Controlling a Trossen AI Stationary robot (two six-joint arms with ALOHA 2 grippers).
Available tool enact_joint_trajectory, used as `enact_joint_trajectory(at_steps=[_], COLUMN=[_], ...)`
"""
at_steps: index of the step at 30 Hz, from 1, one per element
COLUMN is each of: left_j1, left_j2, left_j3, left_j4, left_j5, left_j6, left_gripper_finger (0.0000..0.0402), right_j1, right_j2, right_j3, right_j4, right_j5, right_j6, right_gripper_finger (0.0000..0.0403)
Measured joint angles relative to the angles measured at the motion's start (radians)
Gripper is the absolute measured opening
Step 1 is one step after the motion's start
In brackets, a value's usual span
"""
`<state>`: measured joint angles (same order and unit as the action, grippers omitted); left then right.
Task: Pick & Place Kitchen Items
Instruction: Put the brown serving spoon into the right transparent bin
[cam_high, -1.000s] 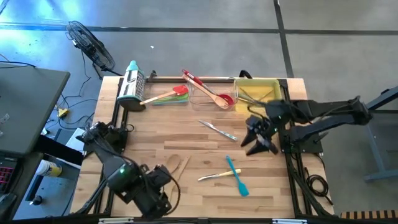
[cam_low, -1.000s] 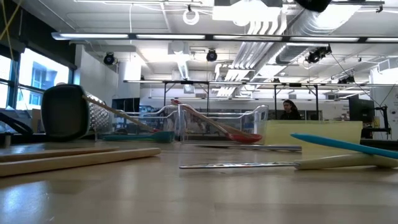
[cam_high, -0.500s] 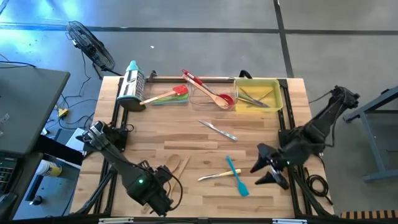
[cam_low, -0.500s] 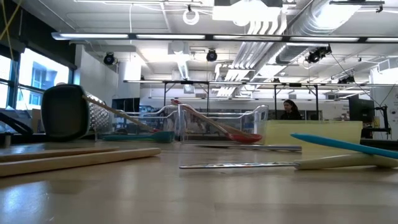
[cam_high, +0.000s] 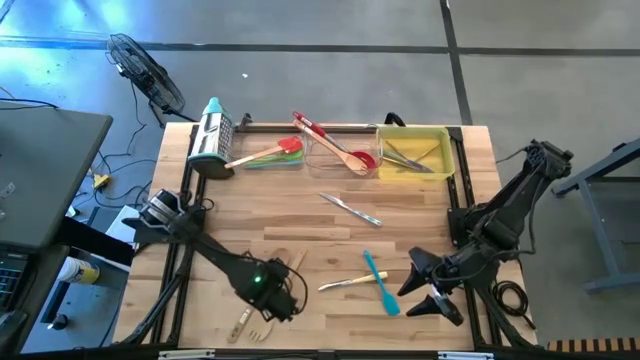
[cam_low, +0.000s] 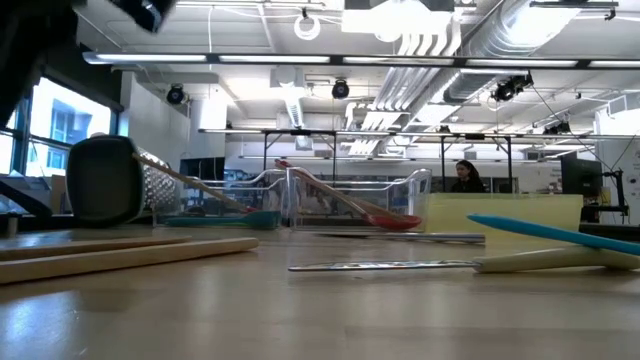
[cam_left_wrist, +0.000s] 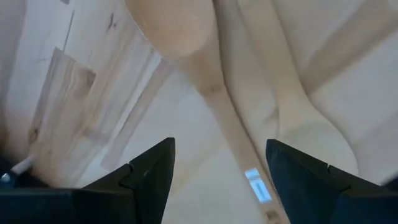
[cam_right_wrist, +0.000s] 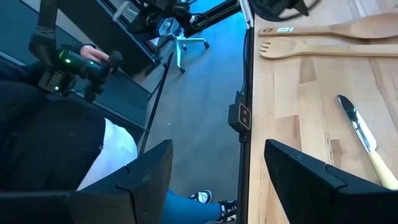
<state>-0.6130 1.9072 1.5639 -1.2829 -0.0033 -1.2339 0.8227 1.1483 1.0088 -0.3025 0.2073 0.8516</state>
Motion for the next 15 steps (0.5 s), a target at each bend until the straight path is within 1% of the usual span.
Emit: enact_joint_trajectory(at_steps=[9, 15], left_j1=[0.026, 0.024], left_j2=[0.000, 0.000], left_j3=[-0.141, -0.190], left_j4=[0.217, 0.244], left_j5=[0.079, 0.090], left_j6=[0.015, -0.012], left_gripper_finger=[0.0244, 0.0244], right_j1=[0.000, 0.000], right_j2=[0.001, 0.001], right_j3=[0.000, 0.000], right_j4=[0.001, 0.001], right_j5=[-0.007, -0.008], right_j6=[-0.002, -0.002], right_gripper_finger=[0.0247, 0.0247])
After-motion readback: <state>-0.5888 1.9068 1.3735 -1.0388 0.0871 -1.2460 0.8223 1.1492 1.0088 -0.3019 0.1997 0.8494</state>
